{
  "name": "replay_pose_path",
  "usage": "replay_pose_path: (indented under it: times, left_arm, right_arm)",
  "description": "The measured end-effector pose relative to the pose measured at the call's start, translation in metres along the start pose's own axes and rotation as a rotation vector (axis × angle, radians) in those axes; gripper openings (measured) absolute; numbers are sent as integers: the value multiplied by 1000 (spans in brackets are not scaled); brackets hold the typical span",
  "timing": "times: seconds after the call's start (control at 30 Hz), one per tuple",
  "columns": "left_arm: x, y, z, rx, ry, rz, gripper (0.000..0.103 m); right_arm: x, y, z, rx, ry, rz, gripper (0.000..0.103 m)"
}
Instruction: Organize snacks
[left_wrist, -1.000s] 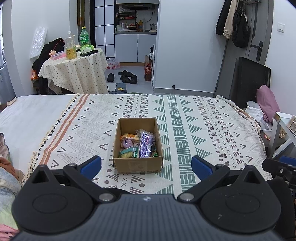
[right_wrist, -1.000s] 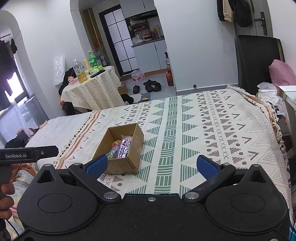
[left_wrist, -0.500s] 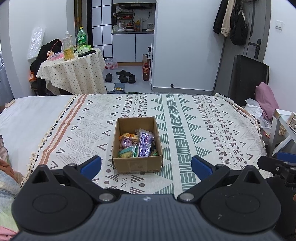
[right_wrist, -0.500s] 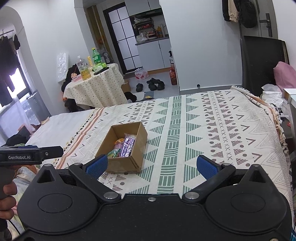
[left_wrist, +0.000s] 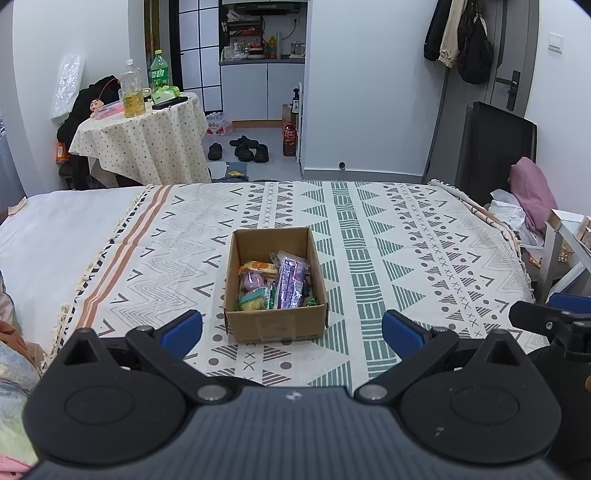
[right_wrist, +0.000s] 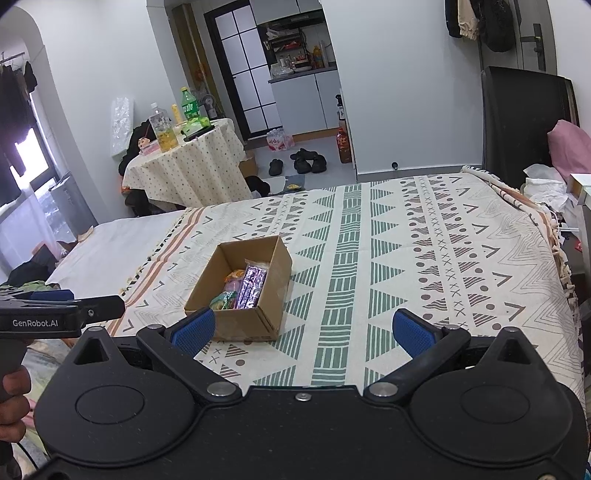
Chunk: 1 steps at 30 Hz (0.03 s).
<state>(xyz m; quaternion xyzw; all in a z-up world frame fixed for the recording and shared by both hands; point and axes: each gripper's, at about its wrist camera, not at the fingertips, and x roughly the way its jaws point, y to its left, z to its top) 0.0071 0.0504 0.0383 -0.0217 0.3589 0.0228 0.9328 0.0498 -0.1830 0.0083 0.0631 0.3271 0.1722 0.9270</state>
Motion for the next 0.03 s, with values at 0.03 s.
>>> replay_pose_path:
  times: [0.03]
  left_arm:
    - [1,0,0,0,1,-2,103]
  right_arm:
    - [1,1,0,-1,2,0,103]
